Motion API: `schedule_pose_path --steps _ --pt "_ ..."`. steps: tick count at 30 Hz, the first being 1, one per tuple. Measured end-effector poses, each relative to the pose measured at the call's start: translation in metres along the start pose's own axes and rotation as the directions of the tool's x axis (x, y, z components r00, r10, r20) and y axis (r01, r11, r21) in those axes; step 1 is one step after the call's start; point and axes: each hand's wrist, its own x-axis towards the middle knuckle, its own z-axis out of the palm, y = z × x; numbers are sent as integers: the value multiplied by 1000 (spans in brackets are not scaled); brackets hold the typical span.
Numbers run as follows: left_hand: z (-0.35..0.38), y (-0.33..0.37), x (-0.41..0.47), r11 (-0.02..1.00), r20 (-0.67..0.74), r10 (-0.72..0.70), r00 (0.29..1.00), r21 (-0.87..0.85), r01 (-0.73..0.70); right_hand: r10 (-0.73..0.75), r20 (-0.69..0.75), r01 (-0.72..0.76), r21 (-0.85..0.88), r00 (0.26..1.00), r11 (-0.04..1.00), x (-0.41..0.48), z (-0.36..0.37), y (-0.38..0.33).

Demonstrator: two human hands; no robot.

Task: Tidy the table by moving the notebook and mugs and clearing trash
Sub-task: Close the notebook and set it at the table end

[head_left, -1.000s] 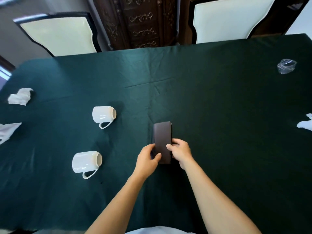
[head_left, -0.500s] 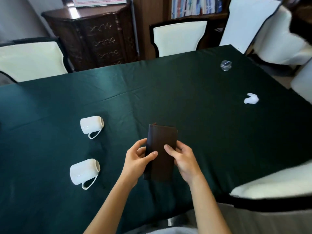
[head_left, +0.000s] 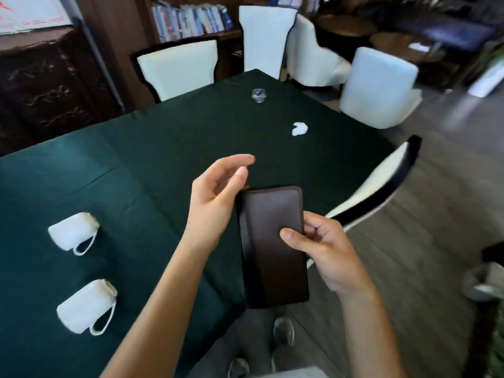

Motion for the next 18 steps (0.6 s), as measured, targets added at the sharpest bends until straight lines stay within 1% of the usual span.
schedule_pose_path --steps 2,3,5,8,10,14,18 --pt "25 8 8 1000 157 19 987 -22 -16 -15 -29 15 5 999 1000 -15 -16 -15" --pt "36 11 10 1000 211 18 977 -28 -12 -24 -40 24 12 999 1000 -20 -23 -20" --pt "63 15 10 998 272 -14 962 -49 29 -58 -84 60 12 995 998 -33 -42 -32" --pt "104 16 6 984 275 -96 957 -118 133 -106 -181 111 21 978 994 -51 -70 -43" --pt "138 12 -1 966 276 -168 946 -147 214 -119 -279 135 41 953 990 -60 -93 -48" --pt "208 -3 -23 933 351 -216 911 -202 299 -116 -440 173 92 890 981 -73 -150 -61" --pt "276 -18 -37 891 396 -294 870 -215 399 -90 -518 178 122 850 977 -84 -215 -71"
